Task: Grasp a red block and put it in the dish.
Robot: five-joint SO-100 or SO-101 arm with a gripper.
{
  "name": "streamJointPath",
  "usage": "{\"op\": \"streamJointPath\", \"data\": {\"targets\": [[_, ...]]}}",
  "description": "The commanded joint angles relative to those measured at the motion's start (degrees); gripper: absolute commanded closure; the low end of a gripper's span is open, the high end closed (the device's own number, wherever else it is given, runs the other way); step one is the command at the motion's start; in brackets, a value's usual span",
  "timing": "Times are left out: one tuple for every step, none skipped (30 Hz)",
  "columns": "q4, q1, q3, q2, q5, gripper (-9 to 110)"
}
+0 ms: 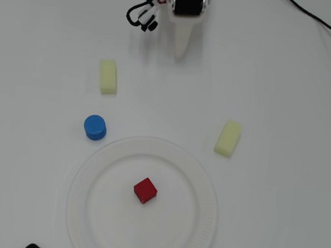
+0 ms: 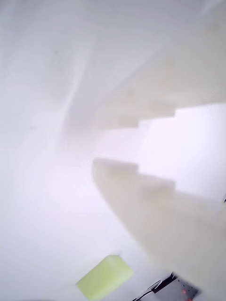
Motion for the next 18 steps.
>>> {"op": "streamJointPath", "data": {"targets": [[1.76, 0.35, 2.37, 10.72, -0.62, 101], [1.76, 0.44, 3.08, 10.72, -0.97, 101], [1.76, 0.44, 3.69, 10.72, -1.23, 101], [1.76, 0.44, 4.39, 10.72, -1.23, 101], [1.76, 0.44, 5.01, 10.72, -1.41, 101], [1.85, 0.44, 5.62, 10.72, -1.58, 101], [1.85, 0.44, 6.24, 10.72, -1.93, 101], [1.85, 0.44, 7.03, 10.72, -2.02, 101], [1.85, 0.44, 8.0, 10.72, -2.46, 101], [1.93, 0.44, 8.17, 10.72, -2.02, 101], [2.02, 0.44, 8.17, 10.72, -1.67, 101], [2.02, 0.44, 8.17, 10.72, -1.67, 101], [2.02, 0.44, 8.17, 10.72, -1.67, 101], [2.02, 0.44, 8.17, 10.72, -1.85, 101], [2.02, 0.44, 8.17, 10.72, -2.2, 101], [2.02, 0.44, 8.17, 10.72, -2.29, 101], [2.02, 0.44, 8.17, 10.72, -2.29, 101], [2.02, 0.44, 8.17, 10.72, -2.55, 101]]}}
